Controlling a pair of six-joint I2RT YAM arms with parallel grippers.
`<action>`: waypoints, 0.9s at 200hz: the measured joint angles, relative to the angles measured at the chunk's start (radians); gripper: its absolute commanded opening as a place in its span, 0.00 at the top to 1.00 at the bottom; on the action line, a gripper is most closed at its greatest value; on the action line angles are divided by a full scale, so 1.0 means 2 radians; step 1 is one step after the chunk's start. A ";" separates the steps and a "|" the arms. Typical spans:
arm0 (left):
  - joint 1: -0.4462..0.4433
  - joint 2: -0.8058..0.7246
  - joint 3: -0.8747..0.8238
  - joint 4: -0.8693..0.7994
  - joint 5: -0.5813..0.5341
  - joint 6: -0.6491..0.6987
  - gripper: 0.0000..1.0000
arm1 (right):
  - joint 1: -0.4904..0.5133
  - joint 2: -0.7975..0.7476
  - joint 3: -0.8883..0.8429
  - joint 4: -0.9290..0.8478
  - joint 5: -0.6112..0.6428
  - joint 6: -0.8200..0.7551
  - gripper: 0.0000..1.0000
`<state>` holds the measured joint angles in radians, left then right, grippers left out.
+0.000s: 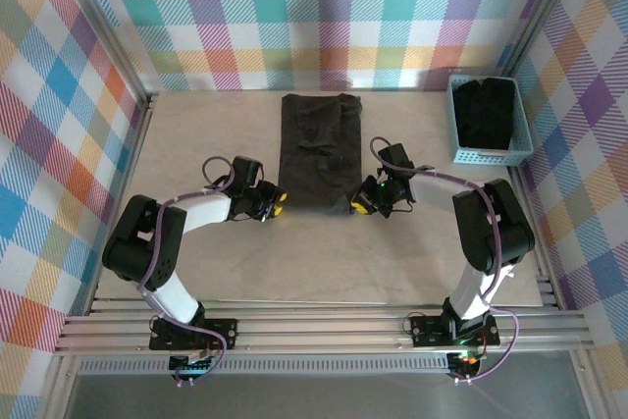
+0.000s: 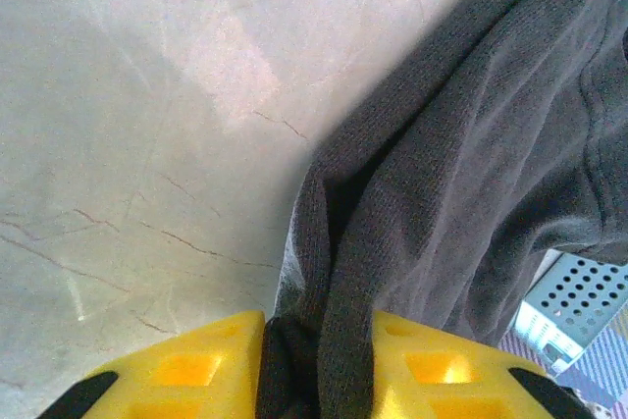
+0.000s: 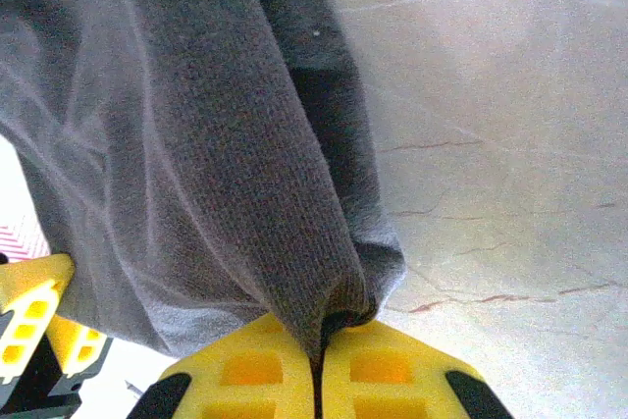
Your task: Fold and stack the t-shirts
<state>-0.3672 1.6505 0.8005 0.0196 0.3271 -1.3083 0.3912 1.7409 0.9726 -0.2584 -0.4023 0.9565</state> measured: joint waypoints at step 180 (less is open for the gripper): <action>-0.180 -0.474 -0.102 -0.252 -0.131 0.009 1.00 | 0.145 -0.352 -0.085 -0.214 0.057 0.024 1.00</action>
<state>-0.7277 0.7017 0.5961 -0.4847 0.0650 -1.2903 0.6807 1.0370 0.8028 -0.6857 -0.2886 1.0054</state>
